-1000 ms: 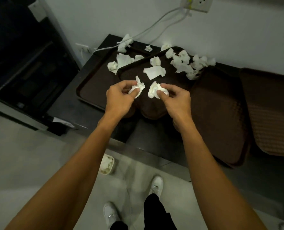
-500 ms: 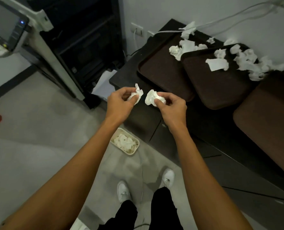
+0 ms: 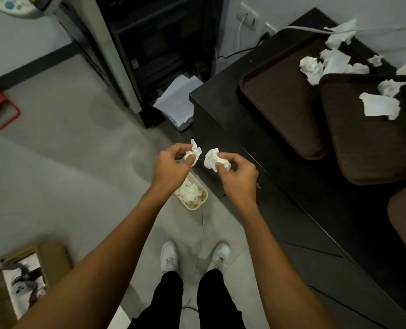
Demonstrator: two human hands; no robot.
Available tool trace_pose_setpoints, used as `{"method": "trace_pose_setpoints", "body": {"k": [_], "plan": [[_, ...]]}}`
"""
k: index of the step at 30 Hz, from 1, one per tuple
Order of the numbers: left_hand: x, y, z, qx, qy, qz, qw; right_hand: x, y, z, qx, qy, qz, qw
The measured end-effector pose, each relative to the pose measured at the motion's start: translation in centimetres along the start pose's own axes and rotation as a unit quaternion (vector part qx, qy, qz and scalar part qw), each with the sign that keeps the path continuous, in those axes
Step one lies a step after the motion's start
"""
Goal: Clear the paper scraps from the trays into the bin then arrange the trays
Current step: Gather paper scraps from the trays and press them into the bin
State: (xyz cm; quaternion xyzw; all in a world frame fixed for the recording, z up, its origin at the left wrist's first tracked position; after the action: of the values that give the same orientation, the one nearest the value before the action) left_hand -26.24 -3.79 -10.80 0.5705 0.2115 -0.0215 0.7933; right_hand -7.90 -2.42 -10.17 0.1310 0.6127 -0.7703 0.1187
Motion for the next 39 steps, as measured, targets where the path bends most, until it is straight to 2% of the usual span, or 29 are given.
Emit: {"method": "trace_pose_setpoints", "body": {"k": [9,14,20,24,27,32,33,37,39], "plan": [[2.4,-10.0,-1.7,-0.055,0.018,-0.061,0.996,5.1,9.8,-1.4,0.047,-0.037,0.02,0.998],[4.0,-16.7,-4.0,-0.099,0.019,-0.059,0.993,8.4,15.6,-3.3,0.085,-0.072,0.02,0.994],[6.2,-24.8,-7.6,-0.114,0.019,-0.054,0.992,13.0,24.4,-6.9,0.076,-0.109,0.104,0.986],[7.4,-30.0,-9.6,-0.127,0.022,-0.051,0.99,16.4,31.2,-8.8,0.052,-0.176,0.204,0.961],[8.1,-33.2,-10.6,-0.135,0.025,-0.046,0.989,18.8,36.9,-10.0,0.055,-0.193,0.271,0.941],[8.7,-37.2,-11.4,-0.141,0.027,-0.053,0.988,21.6,43.5,-10.0,0.066,-0.273,0.395,0.875],[8.7,-37.8,-11.5,-0.144,0.028,-0.053,0.988,21.6,44.0,-10.0,0.063,-0.265,0.401,0.875],[9.5,-39.2,-11.3,-0.158,0.013,-0.06,0.986,20.1,43.9,-10.2,0.076,-0.189,0.359,0.911],[10.1,-39.6,-11.4,-0.161,0.002,-0.063,0.985,19.3,43.9,-10.3,0.081,-0.188,0.364,0.908]]}}
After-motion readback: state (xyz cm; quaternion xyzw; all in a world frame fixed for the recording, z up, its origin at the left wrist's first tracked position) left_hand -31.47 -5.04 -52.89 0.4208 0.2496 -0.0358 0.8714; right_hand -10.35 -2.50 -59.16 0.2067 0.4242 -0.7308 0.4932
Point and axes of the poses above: each hand's wrist, its own z-axis away from the middle knuckle, its own x-axis out of the palm, y = z × x, the point moved 2 cm from there along -z, towards the middle knuckle, and after that the axes turned 2 degrees about -y, right-handed, at the moved point
